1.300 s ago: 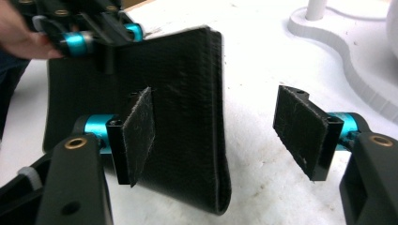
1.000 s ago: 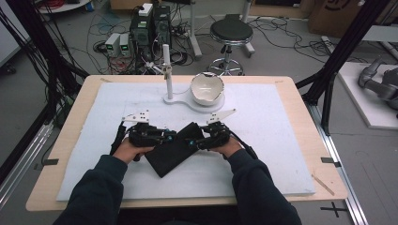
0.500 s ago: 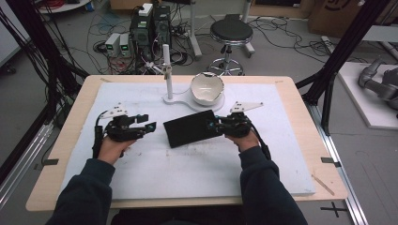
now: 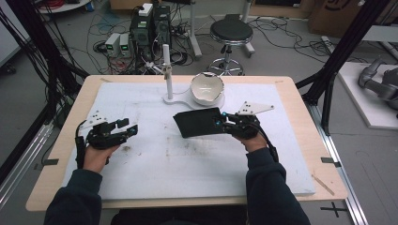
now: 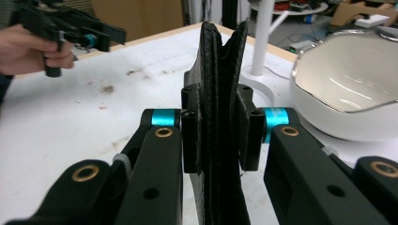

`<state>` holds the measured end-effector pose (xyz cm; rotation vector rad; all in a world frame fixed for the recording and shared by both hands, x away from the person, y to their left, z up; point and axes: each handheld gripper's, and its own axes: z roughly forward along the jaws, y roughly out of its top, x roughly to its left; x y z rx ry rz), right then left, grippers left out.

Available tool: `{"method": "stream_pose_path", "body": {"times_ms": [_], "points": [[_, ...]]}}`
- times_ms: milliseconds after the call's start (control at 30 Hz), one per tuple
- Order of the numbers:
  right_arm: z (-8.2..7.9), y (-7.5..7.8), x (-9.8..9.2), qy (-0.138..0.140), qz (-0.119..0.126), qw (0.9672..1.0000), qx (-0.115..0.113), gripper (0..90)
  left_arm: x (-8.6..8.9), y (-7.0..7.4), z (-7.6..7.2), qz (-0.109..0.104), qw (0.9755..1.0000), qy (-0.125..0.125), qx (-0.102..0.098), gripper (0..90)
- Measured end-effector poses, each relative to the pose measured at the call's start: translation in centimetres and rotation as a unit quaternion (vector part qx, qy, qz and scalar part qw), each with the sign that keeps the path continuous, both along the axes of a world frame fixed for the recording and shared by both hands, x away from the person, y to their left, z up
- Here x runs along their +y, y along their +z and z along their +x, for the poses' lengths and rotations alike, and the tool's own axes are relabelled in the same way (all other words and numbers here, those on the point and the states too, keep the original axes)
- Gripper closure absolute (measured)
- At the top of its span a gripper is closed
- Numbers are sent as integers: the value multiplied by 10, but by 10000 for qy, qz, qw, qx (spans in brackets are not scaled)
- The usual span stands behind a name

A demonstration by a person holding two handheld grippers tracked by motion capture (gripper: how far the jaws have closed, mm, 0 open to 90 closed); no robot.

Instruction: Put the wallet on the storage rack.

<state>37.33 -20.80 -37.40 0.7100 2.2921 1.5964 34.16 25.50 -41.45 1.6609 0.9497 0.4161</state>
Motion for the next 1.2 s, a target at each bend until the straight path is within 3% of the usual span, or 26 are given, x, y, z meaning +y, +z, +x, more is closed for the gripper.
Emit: {"method": "stream_pose_path", "body": {"times_ms": [467,733,900,1100,1200], "points": [[0,12,29,318,122,9993,-160,740,-2,-3,3,-67,10000,-33,67,435],[13,19,52,562,190,9982,-75,718,-1,-3,3,-73,9999,-41,63,437],[22,13,68,701,439,9966,52,695,1,-3,3,-117,9999,-31,54,437],[27,8,81,686,553,9961,-68,695,2,-3,2,-141,9999,-16,60,439],[28,7,84,552,568,9968,-106,740,2,-2,2,-110,9999,-27,57,440]]}}
